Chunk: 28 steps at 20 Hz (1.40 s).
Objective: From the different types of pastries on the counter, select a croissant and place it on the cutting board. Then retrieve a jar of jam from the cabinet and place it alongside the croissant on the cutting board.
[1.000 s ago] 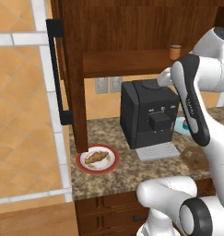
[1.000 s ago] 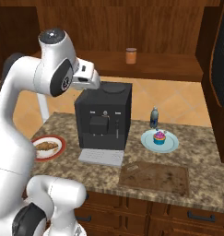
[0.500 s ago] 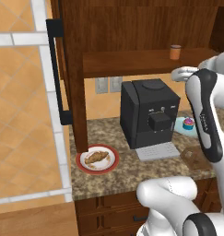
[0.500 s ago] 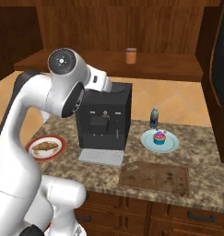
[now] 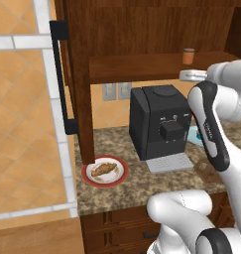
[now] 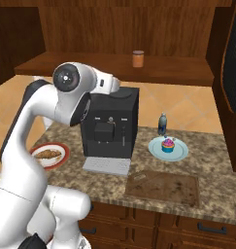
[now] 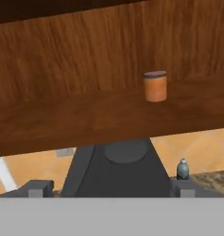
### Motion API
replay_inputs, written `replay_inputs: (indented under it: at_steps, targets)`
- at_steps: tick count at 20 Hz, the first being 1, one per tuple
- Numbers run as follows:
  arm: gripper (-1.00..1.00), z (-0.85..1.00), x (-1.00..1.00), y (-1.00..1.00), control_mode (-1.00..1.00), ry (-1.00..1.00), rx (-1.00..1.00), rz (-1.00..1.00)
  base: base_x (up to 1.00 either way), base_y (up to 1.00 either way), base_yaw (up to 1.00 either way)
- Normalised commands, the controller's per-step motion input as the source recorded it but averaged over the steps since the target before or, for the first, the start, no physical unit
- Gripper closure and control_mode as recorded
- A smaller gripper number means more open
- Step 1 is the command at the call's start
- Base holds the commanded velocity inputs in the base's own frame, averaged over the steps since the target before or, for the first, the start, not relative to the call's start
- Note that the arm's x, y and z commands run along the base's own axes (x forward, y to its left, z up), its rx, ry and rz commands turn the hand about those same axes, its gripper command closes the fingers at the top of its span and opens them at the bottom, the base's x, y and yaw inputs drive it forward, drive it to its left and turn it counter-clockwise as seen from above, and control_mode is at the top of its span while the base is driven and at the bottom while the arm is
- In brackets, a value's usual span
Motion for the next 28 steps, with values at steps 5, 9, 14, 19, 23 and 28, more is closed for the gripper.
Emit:
replay_inputs:
  at_steps: [5,9,14,19,23,28]
  targets:
    - [-1.0,0.47,0.57,-0.53,-1.0,0.02,-0.24,-0.05,0.0,0.0,0.0]
    - [-1.0,0.18,0.31,-0.06,-1.0,-0.11,-0.2,0.0,0.0,0.0,0.0]
    - [-1.0,0.0,0.06,-0.13,-1.0,-0.22,-0.22,-0.01,0.0,0.0,0.0]
    - [-1.0,0.04,0.0,-0.39,-1.0,-0.08,-0.07,-0.01,0.0,0.0,0.0]
    - [-1.0,0.04,0.0,-0.47,-1.0,0.03,0.19,-0.01,0.0,0.0,0.0]
    - [-1.0,0.24,0.11,-0.24,-1.0,0.1,0.17,0.0,0.0,0.0,0.0]
